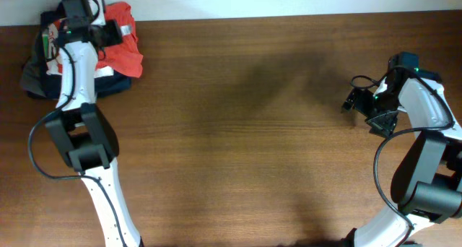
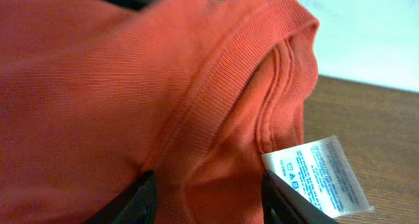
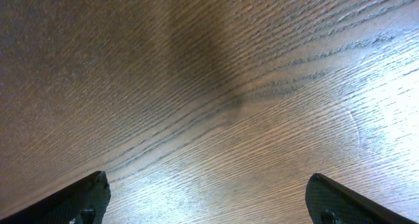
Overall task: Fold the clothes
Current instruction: 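Lower the folded shirt onto the clothes stack and open the left gripper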
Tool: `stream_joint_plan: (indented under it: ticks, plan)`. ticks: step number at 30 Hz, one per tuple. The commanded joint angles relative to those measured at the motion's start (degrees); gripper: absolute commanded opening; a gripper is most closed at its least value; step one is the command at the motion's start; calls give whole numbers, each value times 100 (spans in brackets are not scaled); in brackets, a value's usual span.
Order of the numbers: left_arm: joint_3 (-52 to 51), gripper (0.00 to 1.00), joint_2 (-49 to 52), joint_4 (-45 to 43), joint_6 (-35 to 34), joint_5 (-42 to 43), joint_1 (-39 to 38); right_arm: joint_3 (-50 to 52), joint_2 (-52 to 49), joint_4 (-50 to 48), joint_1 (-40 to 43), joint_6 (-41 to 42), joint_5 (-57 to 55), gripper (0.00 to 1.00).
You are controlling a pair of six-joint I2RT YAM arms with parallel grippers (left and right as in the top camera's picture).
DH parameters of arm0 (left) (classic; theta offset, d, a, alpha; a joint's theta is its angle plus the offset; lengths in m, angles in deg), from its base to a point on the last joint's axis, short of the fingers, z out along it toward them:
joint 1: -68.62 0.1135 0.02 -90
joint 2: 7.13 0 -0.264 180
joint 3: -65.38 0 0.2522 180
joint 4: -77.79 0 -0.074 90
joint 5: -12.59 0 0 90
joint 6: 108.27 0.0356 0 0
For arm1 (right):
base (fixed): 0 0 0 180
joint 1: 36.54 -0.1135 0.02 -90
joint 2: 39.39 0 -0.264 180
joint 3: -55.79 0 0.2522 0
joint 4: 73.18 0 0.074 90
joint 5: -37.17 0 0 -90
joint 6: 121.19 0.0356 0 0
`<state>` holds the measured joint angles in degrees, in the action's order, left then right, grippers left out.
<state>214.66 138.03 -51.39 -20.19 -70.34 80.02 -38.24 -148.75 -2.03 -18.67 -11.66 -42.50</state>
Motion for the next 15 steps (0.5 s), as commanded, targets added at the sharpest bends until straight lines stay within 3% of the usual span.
stream_joint_plan:
  ticks: [1, 6, 8, 11, 15]
  plan:
    - [157, 52, -678, 0, 66, -820, 509, -79, 4, -2, 20, 28, -72, 98]
    - [-33, 50, -411, 166, 66, -608, 1014, -79, 4, -2, 20, 31, -72, 99]
    - [-37, 50, -142, 184, 68, -129, 1047, -79, 4, -2, 20, 28, -70, 99]
    - [-39, 50, 28, 282, 70, -116, 1049, -79, 4, -2, 20, 28, -72, 99]
    - [-20, 51, 111, 852, 66, -1738, 1147, -79, 4, -2, 20, 31, -72, 99]
